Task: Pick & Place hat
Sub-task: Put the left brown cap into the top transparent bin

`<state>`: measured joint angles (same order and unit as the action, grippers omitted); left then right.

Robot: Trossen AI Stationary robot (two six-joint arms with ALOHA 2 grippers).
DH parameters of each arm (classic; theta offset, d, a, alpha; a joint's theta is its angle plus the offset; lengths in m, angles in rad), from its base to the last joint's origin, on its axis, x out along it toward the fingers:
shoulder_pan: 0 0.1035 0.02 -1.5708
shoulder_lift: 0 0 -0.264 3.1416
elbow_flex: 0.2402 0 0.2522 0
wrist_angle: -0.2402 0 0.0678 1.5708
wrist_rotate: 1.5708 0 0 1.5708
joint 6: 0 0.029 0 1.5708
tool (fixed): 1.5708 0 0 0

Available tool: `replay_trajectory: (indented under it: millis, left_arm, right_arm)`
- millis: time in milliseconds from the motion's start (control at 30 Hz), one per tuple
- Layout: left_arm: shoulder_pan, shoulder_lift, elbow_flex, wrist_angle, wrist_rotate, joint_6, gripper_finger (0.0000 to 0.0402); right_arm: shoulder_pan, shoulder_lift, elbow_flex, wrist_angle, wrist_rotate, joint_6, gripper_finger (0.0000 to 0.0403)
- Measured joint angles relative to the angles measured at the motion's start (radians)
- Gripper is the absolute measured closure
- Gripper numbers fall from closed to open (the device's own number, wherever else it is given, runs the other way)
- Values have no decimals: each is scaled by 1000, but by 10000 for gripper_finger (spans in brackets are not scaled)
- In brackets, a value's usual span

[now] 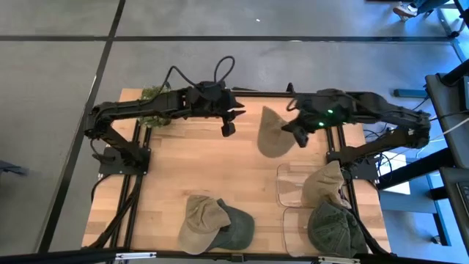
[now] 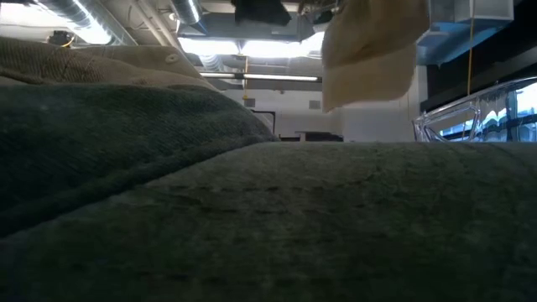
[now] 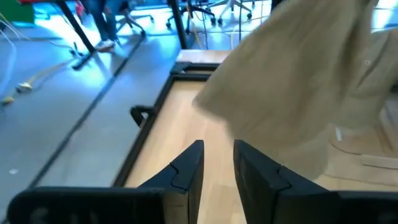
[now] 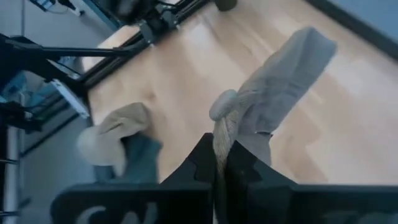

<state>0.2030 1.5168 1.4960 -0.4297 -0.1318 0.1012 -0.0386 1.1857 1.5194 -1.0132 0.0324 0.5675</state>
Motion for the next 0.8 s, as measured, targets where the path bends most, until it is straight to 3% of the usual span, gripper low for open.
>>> replay_trajectory:
  millis: [267,467,567,800]
  left_arm:
    - [79,-6,-162,238,112,-37,318]
    - [109,-6,-181,277,221,-37,318]
    - [110,-6,-181,277,245,-37,318]
    - [106,-6,-181,277,288,-37,322]
  right_arm:
    - [216,40,231,-229,107,341,393]
    - [426,118,381,-452,208,672,393]
    - [525,148,389,-564,244,860,393]
    - [657,184,339,-555,346,1069,393]
